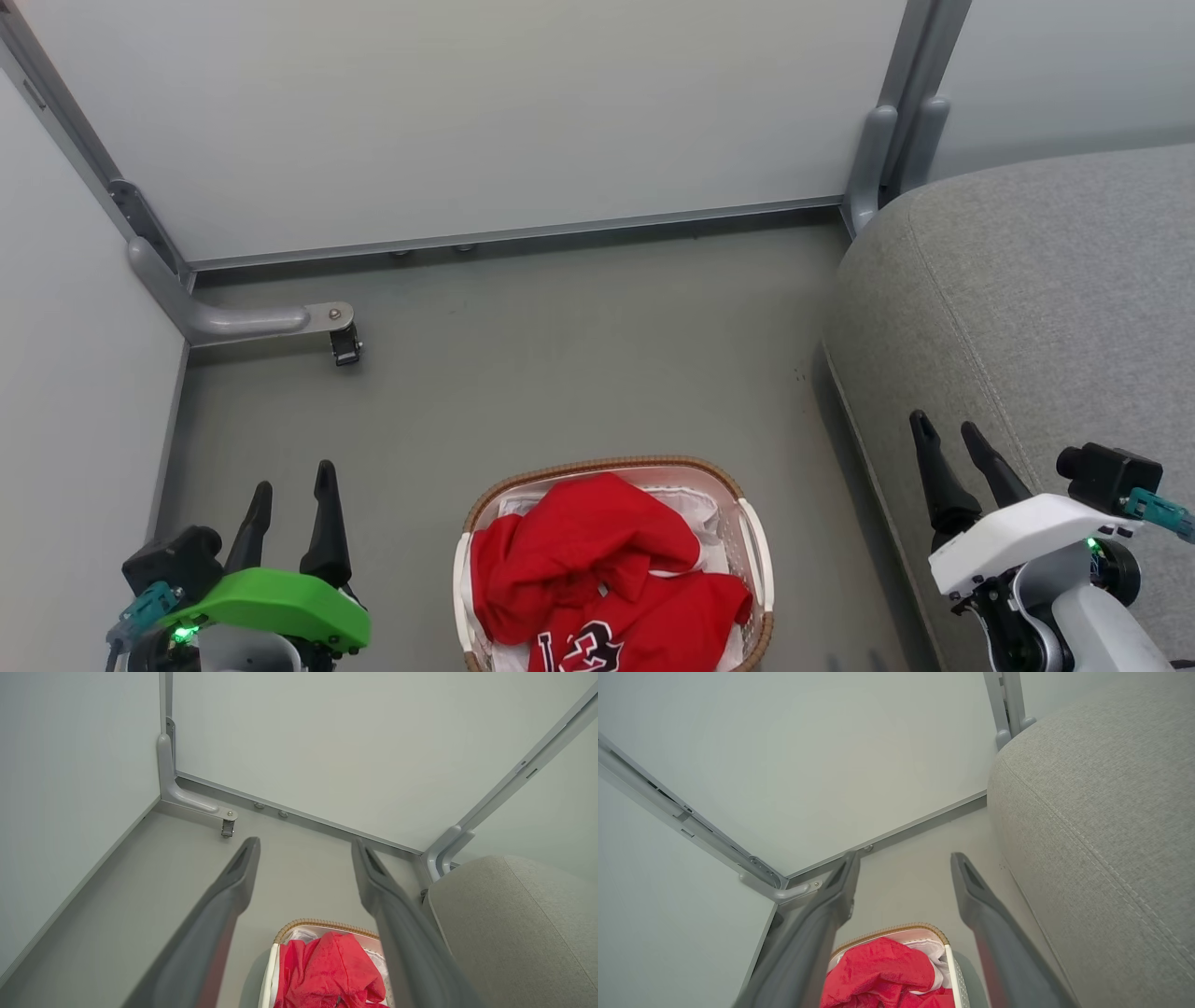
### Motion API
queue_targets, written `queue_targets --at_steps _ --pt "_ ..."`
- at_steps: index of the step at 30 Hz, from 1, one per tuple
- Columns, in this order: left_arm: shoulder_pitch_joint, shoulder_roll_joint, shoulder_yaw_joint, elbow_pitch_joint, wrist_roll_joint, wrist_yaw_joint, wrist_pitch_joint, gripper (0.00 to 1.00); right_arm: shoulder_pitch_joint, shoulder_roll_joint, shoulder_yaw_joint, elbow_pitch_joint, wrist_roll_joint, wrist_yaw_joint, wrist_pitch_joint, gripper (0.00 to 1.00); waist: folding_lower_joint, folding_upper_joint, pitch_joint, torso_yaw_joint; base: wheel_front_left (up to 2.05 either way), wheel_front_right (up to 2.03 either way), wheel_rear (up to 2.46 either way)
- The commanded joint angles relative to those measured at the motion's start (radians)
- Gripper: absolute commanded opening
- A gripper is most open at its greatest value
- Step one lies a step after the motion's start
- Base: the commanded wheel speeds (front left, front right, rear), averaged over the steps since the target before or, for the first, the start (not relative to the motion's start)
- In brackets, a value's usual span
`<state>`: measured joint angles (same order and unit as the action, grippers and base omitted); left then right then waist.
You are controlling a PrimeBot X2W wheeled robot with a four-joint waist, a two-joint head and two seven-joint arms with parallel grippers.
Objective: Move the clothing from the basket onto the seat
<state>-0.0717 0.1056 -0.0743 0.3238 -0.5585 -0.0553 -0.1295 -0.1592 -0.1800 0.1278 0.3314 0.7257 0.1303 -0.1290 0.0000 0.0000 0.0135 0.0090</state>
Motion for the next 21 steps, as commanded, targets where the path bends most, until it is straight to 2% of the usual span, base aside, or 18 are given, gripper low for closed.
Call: queue_targets --at_steps 1,12,21 --pt "0.005 0.009 -0.006 -0.016 0.027 0.006 -0.01 1.0 -0.019 -0.007 -0.002 -0.007 -0.034 0.0 -0.01 1.0 0.0 0.0 0.0 0.0 0.0 0.0 0.0" --pt "0.028 -0.007 0.0 -0.043 0.121 0.017 -0.038 1.0 -0.002 -0.001 -0.005 -0.019 -0.159 0.0 -0.039 1.0 0.0 0.0 0.005 0.002 0.0 0.0 0.0" --pt "0.059 -0.028 0.021 -0.049 0.194 0.009 -0.059 1.0 0.024 0.009 -0.01 -0.014 -0.243 0.0 -0.06 1.0 0.0 0.0 0.003 0.004 0.0 0.0 0.0"
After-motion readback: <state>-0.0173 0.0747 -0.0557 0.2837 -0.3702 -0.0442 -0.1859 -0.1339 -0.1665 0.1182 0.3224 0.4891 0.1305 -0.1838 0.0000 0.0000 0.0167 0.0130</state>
